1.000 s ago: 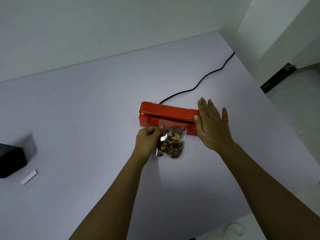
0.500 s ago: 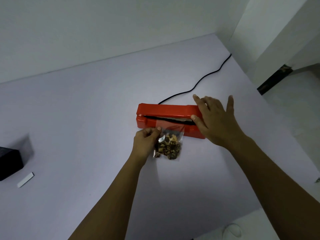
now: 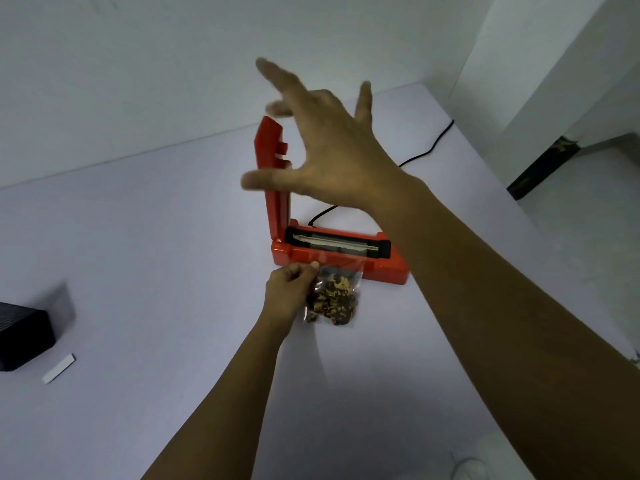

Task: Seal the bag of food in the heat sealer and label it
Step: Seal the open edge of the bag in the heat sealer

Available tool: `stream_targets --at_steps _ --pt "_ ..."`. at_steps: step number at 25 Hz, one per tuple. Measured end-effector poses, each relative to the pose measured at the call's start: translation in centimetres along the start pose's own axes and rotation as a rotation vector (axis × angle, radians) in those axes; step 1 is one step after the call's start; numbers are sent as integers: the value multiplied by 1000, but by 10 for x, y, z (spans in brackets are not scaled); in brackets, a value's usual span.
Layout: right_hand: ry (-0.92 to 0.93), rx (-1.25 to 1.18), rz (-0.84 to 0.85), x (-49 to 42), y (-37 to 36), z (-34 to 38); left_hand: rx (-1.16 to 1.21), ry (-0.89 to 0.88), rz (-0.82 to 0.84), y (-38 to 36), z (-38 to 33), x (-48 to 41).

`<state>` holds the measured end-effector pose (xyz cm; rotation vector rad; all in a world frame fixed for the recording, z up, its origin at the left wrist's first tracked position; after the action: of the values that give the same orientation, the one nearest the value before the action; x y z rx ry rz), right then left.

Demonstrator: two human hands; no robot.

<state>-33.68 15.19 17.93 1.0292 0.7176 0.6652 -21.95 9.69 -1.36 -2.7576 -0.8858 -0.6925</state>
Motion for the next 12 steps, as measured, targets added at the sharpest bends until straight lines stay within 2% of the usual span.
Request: stream_targets --at_steps 3,5,8,10,12 --pt "-240 -401 -179 19 -12 -38 -6 4 6 -1 -1 0" --pt "-466 -539 -160 53 -34 -77 -12 12 -1 -5 -2 1" --pt "-620 -378 116 111 -69 -116 -64 -17 -50 -12 -6 1" --pt "-585 -208 283 132 -86 -127 -152 -81 -124 -16 -13 2" --pt "-510 -59 363 139 -96 -132 -254 -151 -219 -22 -21 4"
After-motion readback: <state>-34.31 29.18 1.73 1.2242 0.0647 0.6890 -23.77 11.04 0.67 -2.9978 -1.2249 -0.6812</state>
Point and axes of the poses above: each hand's wrist, its own x-axis away from the middle knuckle, its own y-axis out of the back of the hand, z = x × y, the point moved 1 cm from there along -x, towards the middle knuckle, and after that the axes turned 10 degrees about x, right-handed, at the moved point
